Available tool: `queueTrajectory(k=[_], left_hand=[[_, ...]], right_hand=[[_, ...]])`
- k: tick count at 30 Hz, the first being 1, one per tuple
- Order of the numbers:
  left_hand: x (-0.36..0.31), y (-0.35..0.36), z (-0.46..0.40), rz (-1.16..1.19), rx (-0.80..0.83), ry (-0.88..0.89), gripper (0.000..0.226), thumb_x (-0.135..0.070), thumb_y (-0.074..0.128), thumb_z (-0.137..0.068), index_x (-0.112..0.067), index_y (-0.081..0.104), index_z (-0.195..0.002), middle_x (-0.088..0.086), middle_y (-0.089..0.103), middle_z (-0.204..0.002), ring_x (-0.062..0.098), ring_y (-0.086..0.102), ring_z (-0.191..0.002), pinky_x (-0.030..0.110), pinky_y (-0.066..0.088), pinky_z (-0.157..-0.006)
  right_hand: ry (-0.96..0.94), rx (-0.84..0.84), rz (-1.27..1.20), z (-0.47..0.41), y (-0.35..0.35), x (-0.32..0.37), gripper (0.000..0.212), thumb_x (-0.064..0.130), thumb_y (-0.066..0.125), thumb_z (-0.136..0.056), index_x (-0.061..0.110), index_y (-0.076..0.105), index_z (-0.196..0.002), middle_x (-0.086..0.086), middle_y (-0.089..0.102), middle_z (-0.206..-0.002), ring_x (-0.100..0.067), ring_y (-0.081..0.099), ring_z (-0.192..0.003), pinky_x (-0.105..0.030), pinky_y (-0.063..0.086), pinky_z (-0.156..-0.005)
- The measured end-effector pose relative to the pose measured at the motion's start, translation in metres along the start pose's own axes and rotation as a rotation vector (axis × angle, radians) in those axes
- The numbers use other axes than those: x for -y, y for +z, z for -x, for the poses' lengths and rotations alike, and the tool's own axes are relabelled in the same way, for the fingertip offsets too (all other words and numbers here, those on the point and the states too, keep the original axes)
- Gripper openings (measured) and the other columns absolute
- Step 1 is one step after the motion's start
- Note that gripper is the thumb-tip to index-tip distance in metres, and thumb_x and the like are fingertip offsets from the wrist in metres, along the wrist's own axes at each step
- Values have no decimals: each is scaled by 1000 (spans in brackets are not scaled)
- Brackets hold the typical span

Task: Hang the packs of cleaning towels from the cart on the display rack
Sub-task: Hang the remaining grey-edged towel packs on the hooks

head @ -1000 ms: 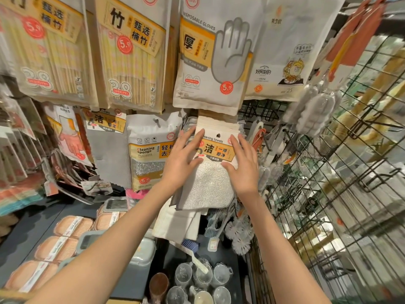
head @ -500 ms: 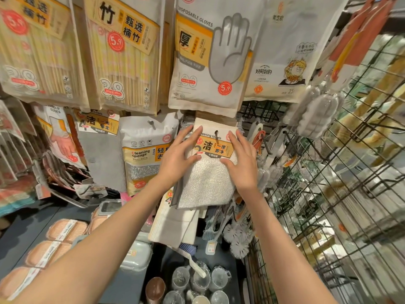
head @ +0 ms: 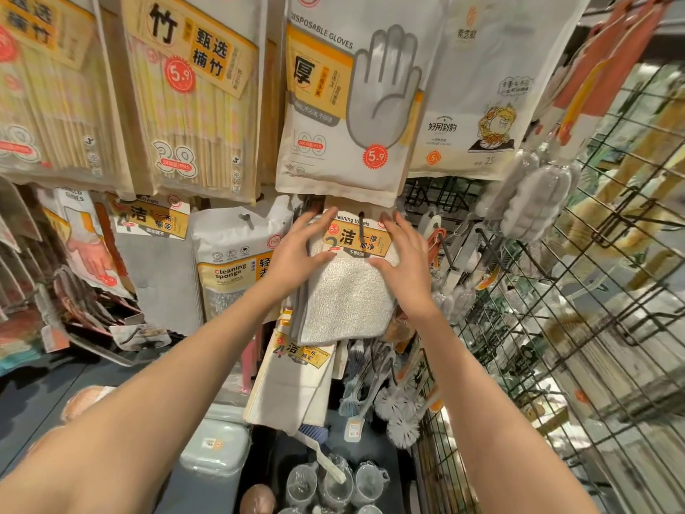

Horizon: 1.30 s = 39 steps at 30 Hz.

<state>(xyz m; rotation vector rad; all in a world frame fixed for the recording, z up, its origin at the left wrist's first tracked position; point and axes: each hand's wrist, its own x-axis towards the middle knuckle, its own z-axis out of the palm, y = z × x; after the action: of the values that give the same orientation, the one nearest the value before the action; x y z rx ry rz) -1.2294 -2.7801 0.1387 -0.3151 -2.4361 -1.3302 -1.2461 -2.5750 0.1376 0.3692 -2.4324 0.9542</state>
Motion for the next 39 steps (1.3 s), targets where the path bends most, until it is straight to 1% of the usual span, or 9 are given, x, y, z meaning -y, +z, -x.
queueTrajectory(k=[3, 7, 10, 14, 19, 26, 33, 36, 39], left_hand=[[2, -1, -10, 40, 18, -17, 74, -13, 72, -84, -34, 38, -146, 2, 40, -146, 17, 30, -140, 31, 25, -111], [1, -3, -18, 41, 3, -66, 67, -14, 74, -83, -20, 45, -143, -4, 47, -120, 15, 46, -121, 23, 32, -98], [1, -4, -24, 5, 18, -84, 62, -17, 74, -83, -20, 51, -140, 1, 54, -129, 17, 49, -122, 27, 35, -103], [0, -7, -28, 10, 70, -95, 57, -19, 74, -84, -19, 54, -137, 6, 59, -131, 21, 52, -124, 43, 39, -107], [-5, -9, -29, 9, 63, -98, 47, -16, 74, -83, -12, 60, -128, 4, 64, -126, 20, 57, -116, 43, 43, -104], [-15, -11, -30, -65, 55, -108, 45, -15, 73, -84, -8, 60, -127, 6, 61, -130, 24, 55, -120, 36, 42, -103], [-16, -1, -26, -147, 25, -155, 57, -14, 65, -90, -18, 44, -142, 15, 43, -140, 31, 47, -127, 38, 34, -110], [-13, 6, -18, -110, -16, -133, 64, -6, 63, -90, -22, 38, -146, 11, 32, -146, 27, 36, -135, 29, 28, -110], [-4, 13, -2, -52, -43, -99, 74, 1, 59, -89, -33, 33, -148, 7, 11, -160, 21, 15, -147, 18, 18, -108]], right_hand=[[-7, -3, 6, -8, 1, -1, 71, 24, 75, -77, 30, 41, -139, 13, 31, -150, -6, 20, -135, -23, 15, -105], [19, -8, 32, -16, 6, -3, 68, 24, 74, -78, 28, 42, -138, 8, 33, -149, -11, 22, -137, -26, 16, -107], [22, -5, 60, -20, 7, -4, 69, 26, 73, -79, 29, 40, -140, 8, 32, -150, -11, 21, -137, -23, 15, -105], [41, 26, 88, -25, 6, -7, 70, 27, 73, -80, 25, 39, -141, 5, 31, -151, -13, 20, -139, -22, 12, -106], [48, 63, 118, -27, 5, -7, 71, 28, 72, -81, 21, 37, -142, 2, 29, -152, -15, 19, -141, -26, 14, -110], [40, 145, 160, -28, -3, -3, 75, 25, 71, -81, 22, 32, -145, -1, 24, -154, -18, 16, -142, -31, 15, -113], [21, 261, 187, -16, -16, 0, 86, 27, 71, -81, 32, 18, -149, 7, 10, -158, -14, 5, -145, -38, 7, -117], [37, 250, 150, 1, -13, -2, 88, 27, 70, -81, 39, 14, -148, 18, -1, -156, -12, 0, -144, -40, 5, -114], [47, 220, 51, 21, -2, -4, 88, 25, 70, -81, 45, 14, -146, 25, -7, -154, -9, -3, -143, -35, 3, -109]])
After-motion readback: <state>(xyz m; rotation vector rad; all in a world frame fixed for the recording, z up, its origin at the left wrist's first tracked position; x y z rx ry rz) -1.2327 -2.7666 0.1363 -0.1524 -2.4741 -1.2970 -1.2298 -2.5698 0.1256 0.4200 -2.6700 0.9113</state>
